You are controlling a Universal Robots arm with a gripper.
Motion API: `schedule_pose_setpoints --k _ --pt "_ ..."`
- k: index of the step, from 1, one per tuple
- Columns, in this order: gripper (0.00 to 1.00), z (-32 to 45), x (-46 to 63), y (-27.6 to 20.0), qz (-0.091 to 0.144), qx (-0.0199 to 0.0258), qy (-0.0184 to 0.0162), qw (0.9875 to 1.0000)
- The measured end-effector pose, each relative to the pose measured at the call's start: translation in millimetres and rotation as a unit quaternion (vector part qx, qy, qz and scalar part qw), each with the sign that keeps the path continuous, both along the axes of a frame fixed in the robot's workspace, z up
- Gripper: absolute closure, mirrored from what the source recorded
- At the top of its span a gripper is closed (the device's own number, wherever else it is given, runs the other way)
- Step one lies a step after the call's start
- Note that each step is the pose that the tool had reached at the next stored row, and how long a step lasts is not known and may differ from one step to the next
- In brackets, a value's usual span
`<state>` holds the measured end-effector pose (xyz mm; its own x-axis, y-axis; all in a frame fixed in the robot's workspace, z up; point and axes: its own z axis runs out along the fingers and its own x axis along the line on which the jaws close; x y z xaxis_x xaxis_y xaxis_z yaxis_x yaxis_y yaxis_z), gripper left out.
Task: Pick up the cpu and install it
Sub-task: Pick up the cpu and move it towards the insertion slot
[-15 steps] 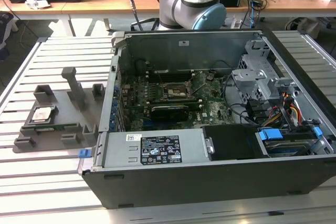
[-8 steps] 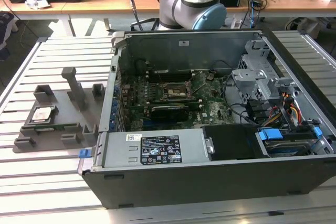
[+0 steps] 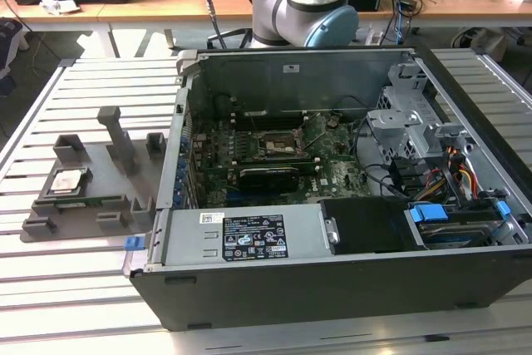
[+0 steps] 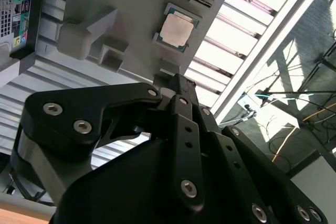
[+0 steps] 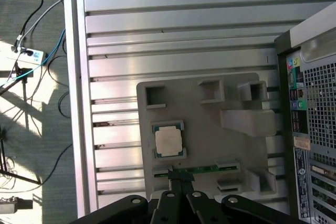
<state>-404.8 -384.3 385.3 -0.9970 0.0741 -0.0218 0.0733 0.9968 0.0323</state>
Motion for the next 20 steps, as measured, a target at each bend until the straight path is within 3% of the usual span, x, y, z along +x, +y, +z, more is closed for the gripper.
schedule_pose_setpoints --k 1,4,6,9,10,12,13,15,20 --pt "0.89 0.0 0.0 0.0 0.0 0.0 0.0 1.0" --pt "0.64 0.0 0.1 0.0 0.0 0.0 0.0 1.0" --pt "0.58 0.0 0.1 0.0 0.0 0.0 0.0 1.0" --pt "0.4 0.0 0.2 0.0 0.0 0.0 0.0 1.0" --pt "0.4 0.0 0.2 0.0 0.0 -0.0004 0.0 1.0" --pt "0.4 -0.1 0.2 0.1 0.003 -0.016 0.0001 0.9999" --pt "0.4 -0.4 0.2 0.0 0.013 -0.0188 -0.0001 0.9997" --pt "0.4 -0.6 0.2 0.1 0.029 -0.0191 -0.0003 0.9994" --pt "0.4 -0.9 0.2 0.1 0.03 -0.02 -0.0004 0.9993"
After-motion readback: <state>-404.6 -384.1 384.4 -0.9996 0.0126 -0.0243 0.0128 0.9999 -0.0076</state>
